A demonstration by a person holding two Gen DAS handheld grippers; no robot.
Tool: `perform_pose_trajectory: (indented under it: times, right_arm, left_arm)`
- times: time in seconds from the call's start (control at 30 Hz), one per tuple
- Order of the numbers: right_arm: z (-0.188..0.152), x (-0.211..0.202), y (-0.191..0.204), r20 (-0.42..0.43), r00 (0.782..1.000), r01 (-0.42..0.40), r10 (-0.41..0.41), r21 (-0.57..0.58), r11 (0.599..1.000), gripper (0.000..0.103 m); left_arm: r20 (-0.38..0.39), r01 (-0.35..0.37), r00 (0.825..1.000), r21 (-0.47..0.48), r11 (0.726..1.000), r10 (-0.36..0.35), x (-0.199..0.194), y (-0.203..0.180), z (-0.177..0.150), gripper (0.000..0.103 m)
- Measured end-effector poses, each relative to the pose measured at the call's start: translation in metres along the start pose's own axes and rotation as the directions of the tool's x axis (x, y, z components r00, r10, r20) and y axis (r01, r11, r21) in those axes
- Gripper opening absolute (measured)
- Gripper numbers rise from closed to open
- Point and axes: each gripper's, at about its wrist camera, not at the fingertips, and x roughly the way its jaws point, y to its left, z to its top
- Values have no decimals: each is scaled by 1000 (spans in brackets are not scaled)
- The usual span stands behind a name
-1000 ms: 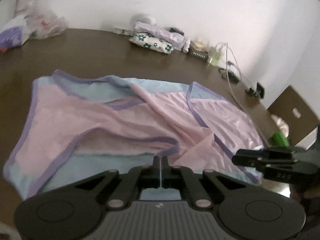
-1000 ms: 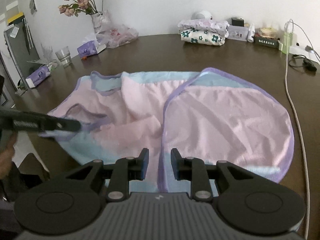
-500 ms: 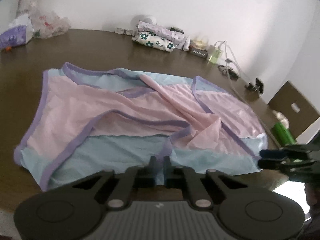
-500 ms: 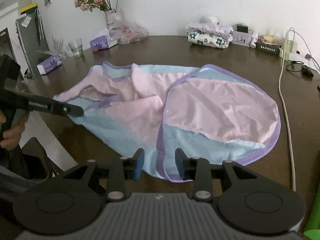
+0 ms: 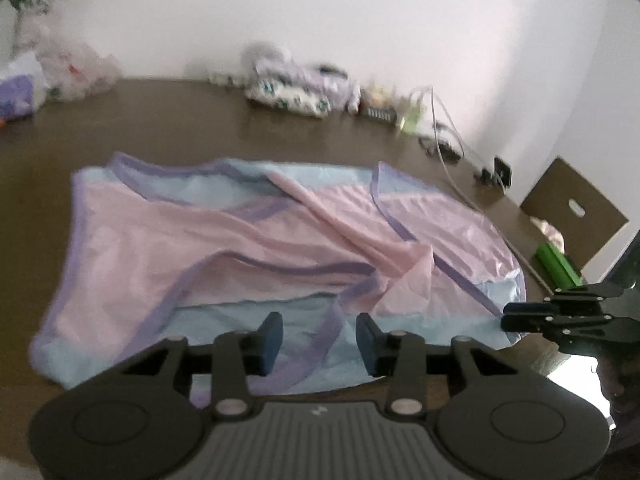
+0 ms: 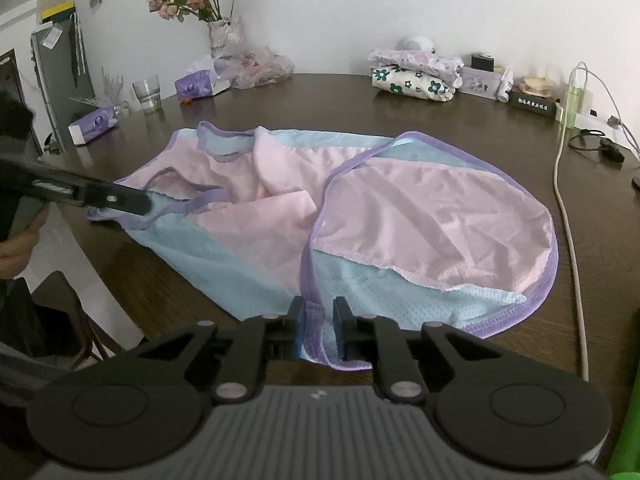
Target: Fold clothes
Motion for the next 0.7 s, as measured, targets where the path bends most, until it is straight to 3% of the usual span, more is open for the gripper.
perform_pose_trajectory:
  times: [0.03,0.1,0.33,0.5,0.6,0.63,0.67,0.7]
  right_arm:
    - [-1,0,0,2,1000,-1,1,4,1000,15]
    - [-2,1,0,6,1000,-2,2,13,1000,15]
    - [-3,-3,-7,50,999,-3,1,43,999,7]
    - [0,-4,-10,29,1000,-13,13,26,1000,6]
    - [1,-5,-9,4,999,-47,47,2,999,15]
    - [1,-6,-8,8,998,-58,58,-7,998,23]
    - [1,-6,-7,11,998,-63,63,-16,998,25]
    - [1,-6,-5,14,998,-67,68,-26,997,25]
  left_arm:
    - [-5,7,1000,0,1000,-7,5,0,0,34]
    - [-17,20,1000,0,1000,-20,9,0,0,4]
    - [47,60,997,-65,996,-57,-35,-3,-19,3]
    - [16,43,999,23,999,-43,-46,-16,-42,4]
    - [16,62,998,13,998,-62,-46,-14,-40,13]
    - [17,69,997,9,998,-69,-46,-14,-40,24]
    - [21,73,997,5,997,-74,-46,-14,-38,45]
    - [31,72,997,1,997,-72,-44,-13,-36,53]
